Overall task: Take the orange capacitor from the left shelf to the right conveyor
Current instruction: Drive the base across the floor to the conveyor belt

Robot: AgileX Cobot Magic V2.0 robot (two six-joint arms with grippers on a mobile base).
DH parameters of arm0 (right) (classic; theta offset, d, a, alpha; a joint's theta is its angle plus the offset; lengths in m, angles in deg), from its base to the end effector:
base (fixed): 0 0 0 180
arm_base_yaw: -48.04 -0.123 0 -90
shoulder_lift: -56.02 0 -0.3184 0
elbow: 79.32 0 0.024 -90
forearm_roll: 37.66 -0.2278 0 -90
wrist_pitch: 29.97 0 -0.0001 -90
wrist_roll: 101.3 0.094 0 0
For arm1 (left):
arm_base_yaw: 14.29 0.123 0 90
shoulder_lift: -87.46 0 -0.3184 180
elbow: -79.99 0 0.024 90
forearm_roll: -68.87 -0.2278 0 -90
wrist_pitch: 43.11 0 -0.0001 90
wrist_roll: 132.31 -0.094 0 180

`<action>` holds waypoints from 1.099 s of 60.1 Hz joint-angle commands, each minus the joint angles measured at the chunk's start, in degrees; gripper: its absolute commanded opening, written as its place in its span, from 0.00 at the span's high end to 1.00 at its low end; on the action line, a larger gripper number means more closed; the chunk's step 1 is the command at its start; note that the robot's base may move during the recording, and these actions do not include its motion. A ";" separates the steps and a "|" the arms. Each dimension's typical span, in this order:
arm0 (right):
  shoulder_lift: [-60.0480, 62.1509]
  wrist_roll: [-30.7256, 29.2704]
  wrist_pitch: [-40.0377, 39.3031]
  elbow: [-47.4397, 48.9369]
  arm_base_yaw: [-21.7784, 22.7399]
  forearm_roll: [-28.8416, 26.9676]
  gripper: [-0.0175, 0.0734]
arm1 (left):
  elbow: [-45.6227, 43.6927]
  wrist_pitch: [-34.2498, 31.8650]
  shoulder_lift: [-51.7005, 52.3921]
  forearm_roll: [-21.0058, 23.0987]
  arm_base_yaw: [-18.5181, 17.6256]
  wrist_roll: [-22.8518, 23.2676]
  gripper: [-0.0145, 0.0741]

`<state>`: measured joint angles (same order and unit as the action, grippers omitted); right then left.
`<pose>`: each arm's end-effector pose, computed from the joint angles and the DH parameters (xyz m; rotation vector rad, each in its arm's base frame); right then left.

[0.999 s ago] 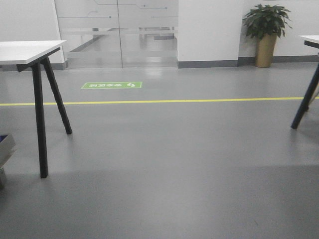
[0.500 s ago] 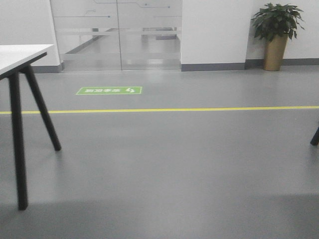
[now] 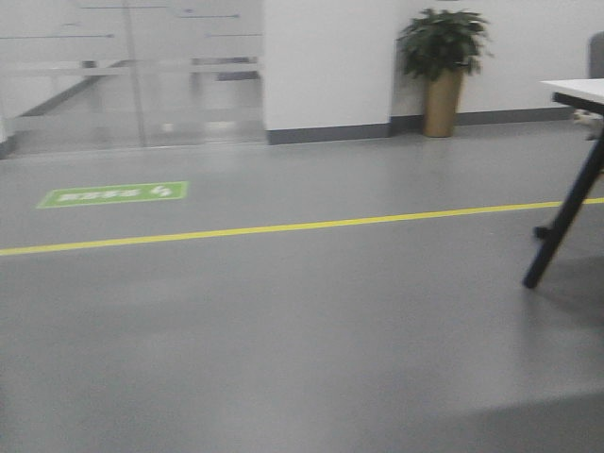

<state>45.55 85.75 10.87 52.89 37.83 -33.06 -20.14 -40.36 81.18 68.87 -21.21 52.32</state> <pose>-0.0378 -0.0118 0.3063 -0.0615 1.7285 0.1321 0.0031 -0.0004 0.1988 0.0310 1.5535 -0.1594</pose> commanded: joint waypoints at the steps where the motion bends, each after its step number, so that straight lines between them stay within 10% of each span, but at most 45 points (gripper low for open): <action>1: -0.92 -0.58 -5.30 1.44 0.18 0.71 0.71 | -0.30 -4.93 1.10 0.00 -0.42 -0.03 0.95; 66: -0.92 -0.58 -5.30 1.44 0.18 0.71 0.71 | -0.30 -4.93 1.10 0.00 -0.28 -0.03 0.95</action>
<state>45.55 85.66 10.87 52.89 37.83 -33.16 -20.14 -40.36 81.18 68.87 -21.21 52.32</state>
